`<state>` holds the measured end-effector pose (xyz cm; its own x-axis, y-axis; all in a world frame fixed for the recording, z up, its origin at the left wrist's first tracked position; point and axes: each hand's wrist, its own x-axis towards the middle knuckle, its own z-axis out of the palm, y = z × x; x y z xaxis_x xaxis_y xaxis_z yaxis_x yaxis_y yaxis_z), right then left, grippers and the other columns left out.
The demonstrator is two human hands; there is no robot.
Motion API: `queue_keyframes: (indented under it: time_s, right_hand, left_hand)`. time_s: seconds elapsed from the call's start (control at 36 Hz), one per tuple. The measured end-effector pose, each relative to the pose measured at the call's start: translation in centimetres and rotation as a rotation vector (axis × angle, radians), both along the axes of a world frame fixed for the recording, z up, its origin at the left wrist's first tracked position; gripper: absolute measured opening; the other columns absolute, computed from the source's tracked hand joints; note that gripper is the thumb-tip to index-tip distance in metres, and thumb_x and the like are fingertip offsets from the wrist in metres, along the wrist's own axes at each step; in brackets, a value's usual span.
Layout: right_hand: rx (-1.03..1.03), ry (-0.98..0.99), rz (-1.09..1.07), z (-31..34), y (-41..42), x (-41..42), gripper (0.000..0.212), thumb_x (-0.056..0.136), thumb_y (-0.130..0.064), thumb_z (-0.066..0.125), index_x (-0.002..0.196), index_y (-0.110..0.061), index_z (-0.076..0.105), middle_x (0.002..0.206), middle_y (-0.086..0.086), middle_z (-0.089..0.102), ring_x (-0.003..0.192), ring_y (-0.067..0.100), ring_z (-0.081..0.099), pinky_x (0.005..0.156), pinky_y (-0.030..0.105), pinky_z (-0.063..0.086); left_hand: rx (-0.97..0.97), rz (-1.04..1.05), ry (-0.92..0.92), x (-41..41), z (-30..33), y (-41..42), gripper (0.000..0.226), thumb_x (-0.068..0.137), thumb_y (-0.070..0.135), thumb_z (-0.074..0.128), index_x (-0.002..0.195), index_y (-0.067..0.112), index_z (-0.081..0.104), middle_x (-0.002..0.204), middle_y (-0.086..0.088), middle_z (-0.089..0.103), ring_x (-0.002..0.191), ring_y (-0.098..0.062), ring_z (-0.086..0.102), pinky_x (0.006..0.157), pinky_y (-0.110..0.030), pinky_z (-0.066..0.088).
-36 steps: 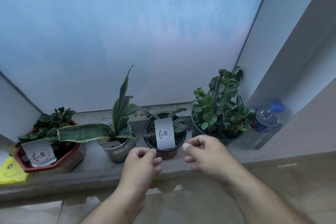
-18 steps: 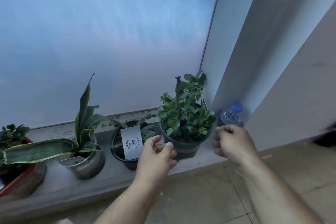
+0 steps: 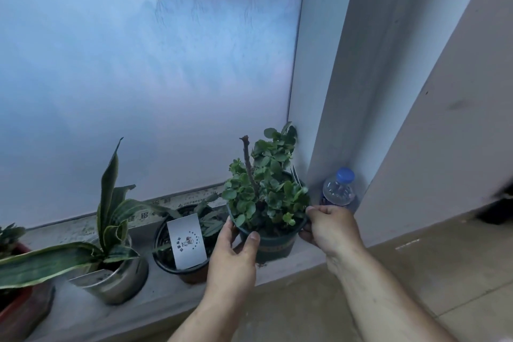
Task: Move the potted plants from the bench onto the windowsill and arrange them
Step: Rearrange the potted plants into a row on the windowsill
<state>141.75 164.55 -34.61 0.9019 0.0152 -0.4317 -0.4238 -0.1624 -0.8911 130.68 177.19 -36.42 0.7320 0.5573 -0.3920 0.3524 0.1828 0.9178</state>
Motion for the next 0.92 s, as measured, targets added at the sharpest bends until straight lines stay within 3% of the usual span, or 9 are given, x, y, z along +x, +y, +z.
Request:
queue_keyframes:
  time_s: [0.11, 0.19, 0.31, 0.42, 0.53, 0.64, 0.72, 0.83, 0.92]
  right_hand:
    - [0.043, 0.063, -0.006, -0.1, 0.2, -0.6, 0.018, 0.099, -0.005, 0.061, 0.081, -0.003, 0.066, 0.070, 0.015, 0.066, 0.061, 0.023, 0.064, 0.077, 0.046, 0.064]
    - [0.103, 0.149, 0.015, -0.1, 0.2, -1.6, 0.010, 0.098, -0.003, 0.060, 0.089, 0.000, 0.063, 0.064, 0.013, 0.065, 0.058, 0.021, 0.064, 0.069, 0.040, 0.064]
    - [0.084, 0.190, 0.102, 0.2, 0.1, -2.0, 0.010, 0.095, -0.006, 0.060, 0.098, 0.001, 0.066, 0.067, 0.009, 0.066, 0.056, 0.019, 0.066, 0.058, 0.033, 0.062]
    - [0.011, 0.069, 0.086, 0.7, -0.3, -1.1, 0.014, 0.098, -0.016, 0.061, 0.089, -0.006, 0.062, 0.078, 0.008, 0.066, 0.069, 0.020, 0.065, 0.066, 0.034, 0.061]
    - [0.038, 0.048, 0.045, 0.1, 0.1, -0.9, 0.016, 0.100, -0.016, 0.061, 0.087, -0.007, 0.063, 0.070, 0.008, 0.065, 0.060, 0.017, 0.062, 0.063, 0.033, 0.062]
    - [0.054, 0.089, 0.047, 0.0, 0.1, -1.0, 0.014, 0.100, -0.012, 0.062, 0.090, -0.002, 0.064, 0.070, 0.013, 0.067, 0.060, 0.019, 0.064, 0.065, 0.035, 0.064]
    - [0.070, 0.147, 0.081, 0.3, 0.0, -1.6, 0.011, 0.098, -0.008, 0.061, 0.096, 0.003, 0.064, 0.072, 0.016, 0.068, 0.056, 0.019, 0.067, 0.057, 0.033, 0.062]
    - [0.008, 0.200, 0.217, 0.8, -0.7, -2.5, 0.012, 0.095, -0.006, 0.061, 0.090, 0.003, 0.067, 0.071, 0.015, 0.065, 0.053, 0.018, 0.066, 0.051, 0.030, 0.059]
    - [-0.032, 0.186, 0.247, 1.3, -1.1, -2.3, 0.013, 0.095, -0.011, 0.063, 0.086, -0.002, 0.067, 0.074, 0.012, 0.067, 0.061, 0.020, 0.067, 0.059, 0.034, 0.062]
  left_hand:
    - [-0.021, -0.004, -0.020, 0.5, -1.2, 1.0, 0.057, 0.092, 0.039, 0.060, 0.145, 0.040, 0.040, 0.146, 0.012, 0.052, 0.125, -0.012, 0.058, 0.106, -0.040, 0.048]
    - [-0.067, 0.085, -0.087, 0.6, -1.2, 1.3, 0.036, 0.100, 0.023, 0.056, 0.134, 0.031, 0.051, 0.130, 0.008, 0.064, 0.112, -0.010, 0.066, 0.082, -0.026, 0.058]
    - [-0.022, 0.222, -0.082, 0.2, -1.0, -0.2, 0.036, 0.095, 0.020, 0.065, 0.126, 0.026, 0.049, 0.116, 0.010, 0.063, 0.114, -0.015, 0.063, 0.101, -0.042, 0.052]
    - [-0.022, 0.194, -0.075, -0.3, -0.3, -1.5, 0.045, 0.089, 0.025, 0.072, 0.127, 0.030, 0.050, 0.117, 0.011, 0.066, 0.112, -0.012, 0.064, 0.102, -0.044, 0.052]
    - [-0.040, 0.184, -0.079, -0.5, -0.3, -0.9, 0.035, 0.090, 0.020, 0.072, 0.117, 0.032, 0.054, 0.115, 0.011, 0.068, 0.111, -0.010, 0.064, 0.103, -0.042, 0.051]
    - [-0.057, 0.145, -0.114, -0.5, -0.4, -0.2, 0.038, 0.094, 0.016, 0.067, 0.127, 0.028, 0.055, 0.118, 0.010, 0.069, 0.113, -0.009, 0.064, 0.104, -0.042, 0.051]
    - [-0.069, 0.093, -0.140, -0.3, -0.6, 0.6, 0.043, 0.099, 0.014, 0.058, 0.138, 0.031, 0.053, 0.122, 0.010, 0.070, 0.113, -0.008, 0.066, 0.103, -0.040, 0.052]
    - [-0.064, 0.085, -0.124, -0.5, -0.9, 0.7, 0.039, 0.100, 0.018, 0.055, 0.138, 0.030, 0.054, 0.126, 0.008, 0.069, 0.115, -0.008, 0.066, 0.106, -0.039, 0.050]
    - [-0.080, 0.166, -0.124, -0.7, -0.7, -0.4, 0.034, 0.098, 0.014, 0.059, 0.130, 0.024, 0.052, 0.119, 0.010, 0.067, 0.114, -0.010, 0.063, 0.107, -0.040, 0.048]
